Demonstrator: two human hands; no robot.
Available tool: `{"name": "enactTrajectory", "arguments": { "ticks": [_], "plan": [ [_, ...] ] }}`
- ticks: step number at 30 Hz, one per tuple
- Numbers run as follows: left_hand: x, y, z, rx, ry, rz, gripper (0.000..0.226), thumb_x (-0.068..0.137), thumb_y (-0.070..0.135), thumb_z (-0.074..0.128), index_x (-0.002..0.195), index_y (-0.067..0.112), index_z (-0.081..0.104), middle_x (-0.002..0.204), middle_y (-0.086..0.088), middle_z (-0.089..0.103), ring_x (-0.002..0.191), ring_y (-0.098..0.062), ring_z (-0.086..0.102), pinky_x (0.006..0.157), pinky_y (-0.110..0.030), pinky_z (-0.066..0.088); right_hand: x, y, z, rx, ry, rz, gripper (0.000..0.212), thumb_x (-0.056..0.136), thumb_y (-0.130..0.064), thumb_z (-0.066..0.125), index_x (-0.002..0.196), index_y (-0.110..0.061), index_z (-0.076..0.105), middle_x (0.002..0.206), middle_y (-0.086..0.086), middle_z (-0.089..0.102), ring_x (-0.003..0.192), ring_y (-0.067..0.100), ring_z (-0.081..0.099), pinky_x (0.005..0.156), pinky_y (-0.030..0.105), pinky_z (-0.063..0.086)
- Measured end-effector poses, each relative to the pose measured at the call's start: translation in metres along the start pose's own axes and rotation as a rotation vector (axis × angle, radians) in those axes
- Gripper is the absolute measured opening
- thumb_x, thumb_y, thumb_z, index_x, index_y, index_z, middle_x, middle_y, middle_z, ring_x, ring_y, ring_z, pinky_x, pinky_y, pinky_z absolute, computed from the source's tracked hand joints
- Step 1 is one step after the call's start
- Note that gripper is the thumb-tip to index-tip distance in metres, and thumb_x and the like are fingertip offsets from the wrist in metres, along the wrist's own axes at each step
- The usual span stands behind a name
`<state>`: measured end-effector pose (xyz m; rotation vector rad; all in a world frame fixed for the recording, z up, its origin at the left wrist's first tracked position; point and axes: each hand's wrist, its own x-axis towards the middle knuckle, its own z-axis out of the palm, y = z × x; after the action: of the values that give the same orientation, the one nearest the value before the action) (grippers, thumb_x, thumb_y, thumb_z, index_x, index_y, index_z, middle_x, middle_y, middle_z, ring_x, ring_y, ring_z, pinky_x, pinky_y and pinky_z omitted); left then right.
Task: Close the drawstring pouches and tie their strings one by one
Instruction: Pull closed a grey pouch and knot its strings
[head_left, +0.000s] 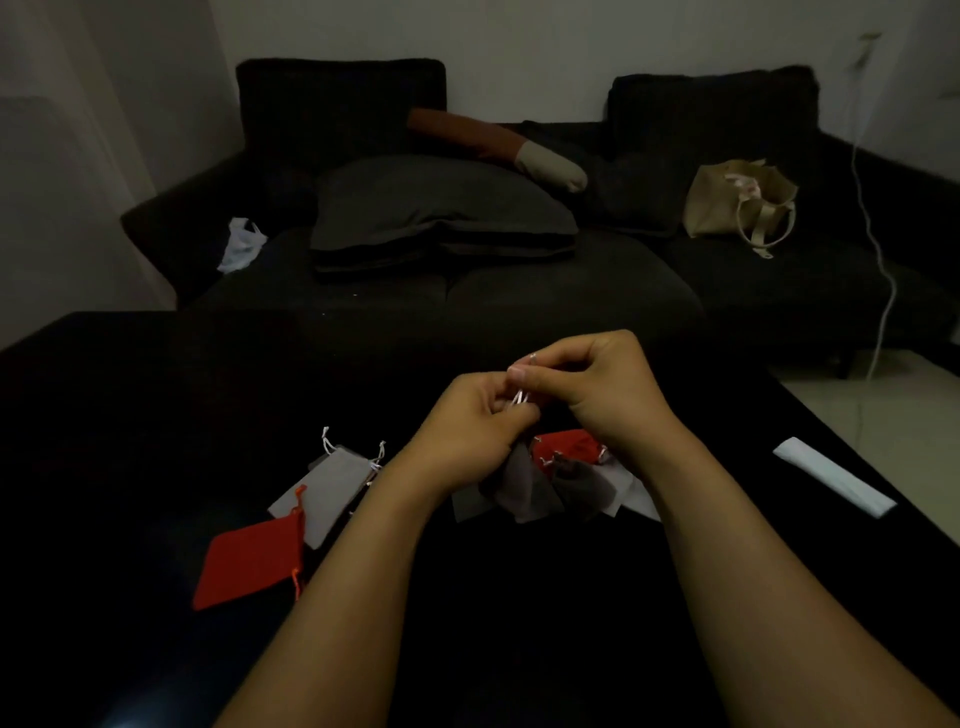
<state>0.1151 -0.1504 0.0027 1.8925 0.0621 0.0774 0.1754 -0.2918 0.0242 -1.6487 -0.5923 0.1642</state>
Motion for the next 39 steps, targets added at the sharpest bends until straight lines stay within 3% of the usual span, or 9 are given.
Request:
{"name": "enactTrajectory", "arguments": {
  "ticks": [4,10,13,17,23,28,31,35,39],
  "plan": [
    [-0.001,-0.001,-0.001,0.021,0.084,0.006,0.012,0.094,0.009,0.062,0.096,0.006,0.073,0.052,0.002,0.053,0.040,-0.002,0.043,0.043,-0.014,0.035,0.002,0.003,0.003,-0.142,0.028,-0.010,0.009,0.076,-0.011,0.081,0.085,-0.009,0.078,0.083,0.003,0.077,0.080,0.010,0.074,0.073,0.023,0.060],
    [-0.002,-0.002,-0.004,-0.009,0.068,-0.018,0.026,0.095,0.020,0.063,0.086,-0.001,0.074,0.076,-0.004,0.072,0.073,-0.015,0.063,0.073,-0.028,0.048,0.004,0.004,0.005,-0.203,0.022,-0.028,0.011,0.078,-0.024,0.080,0.077,-0.014,0.078,0.076,0.002,0.075,0.073,0.006,0.071,0.065,0.018,0.055],
    [-0.003,0.001,-0.004,-0.141,0.044,-0.037,0.030,0.099,0.023,0.055,0.093,0.000,0.074,0.074,-0.001,0.068,0.074,-0.017,0.058,0.071,-0.028,0.045,0.004,0.006,-0.004,-0.132,-0.068,0.022,0.025,0.088,-0.028,0.069,0.079,-0.005,0.077,0.069,0.007,0.072,0.064,0.007,0.064,0.064,0.019,0.050],
    [-0.006,0.007,-0.006,-0.221,0.004,-0.044,0.029,0.101,0.022,0.051,0.092,0.010,0.075,0.072,0.000,0.066,0.075,-0.015,0.060,0.074,-0.028,0.050,0.003,0.009,-0.014,-0.033,-0.175,0.050,0.015,0.092,-0.014,0.064,0.093,-0.003,0.075,0.080,0.003,0.074,0.075,0.006,0.069,0.069,0.016,0.051],
    [-0.007,0.010,-0.005,-0.249,0.068,-0.115,0.031,0.102,0.022,0.050,0.087,0.011,0.075,0.073,-0.001,0.066,0.070,-0.010,0.061,0.071,-0.025,0.052,0.003,0.007,-0.010,-0.140,-0.060,-0.006,0.015,0.090,-0.015,0.068,0.080,-0.006,0.073,0.070,0.001,0.071,0.061,0.000,0.060,0.058,0.014,0.046],
    [-0.004,0.009,-0.004,-0.348,0.227,-0.115,0.025,0.096,0.016,0.060,0.076,0.009,0.072,0.086,0.000,0.074,0.077,-0.006,0.066,0.065,-0.018,0.053,0.002,0.001,-0.008,-0.125,-0.101,0.163,0.021,0.091,-0.028,0.066,0.091,-0.009,0.076,0.093,0.001,0.076,0.087,0.003,0.066,0.065,0.018,0.048],
    [-0.005,0.011,-0.004,-0.537,0.245,-0.127,0.013,0.094,0.011,0.062,0.090,0.006,0.073,0.081,-0.006,0.072,0.074,-0.011,0.068,0.063,-0.021,0.057,0.002,0.001,-0.009,-0.041,-0.104,0.228,0.021,0.085,-0.027,0.072,0.095,-0.009,0.078,0.094,-0.002,0.077,0.091,0.003,0.070,0.077,0.022,0.051],
    [-0.006,0.011,-0.006,-0.509,0.245,-0.107,0.011,0.091,0.006,0.064,0.086,0.012,0.073,0.086,-0.007,0.073,0.076,-0.012,0.066,0.064,-0.017,0.056,0.000,0.000,-0.005,0.079,-0.096,0.257,0.017,0.080,-0.017,0.077,0.092,-0.005,0.078,0.096,0.003,0.078,0.098,0.014,0.072,0.098,0.039,0.053],
    [-0.009,0.011,-0.009,-0.493,0.231,-0.093,0.011,0.087,0.004,0.068,0.083,0.013,0.074,0.081,-0.005,0.075,0.075,-0.013,0.071,0.070,-0.022,0.059,-0.002,-0.001,-0.006,0.148,-0.127,0.238,0.026,0.073,-0.016,0.078,0.094,0.000,0.077,0.096,0.011,0.077,0.099,0.022,0.072,0.098,0.038,0.054]
  ]
}}
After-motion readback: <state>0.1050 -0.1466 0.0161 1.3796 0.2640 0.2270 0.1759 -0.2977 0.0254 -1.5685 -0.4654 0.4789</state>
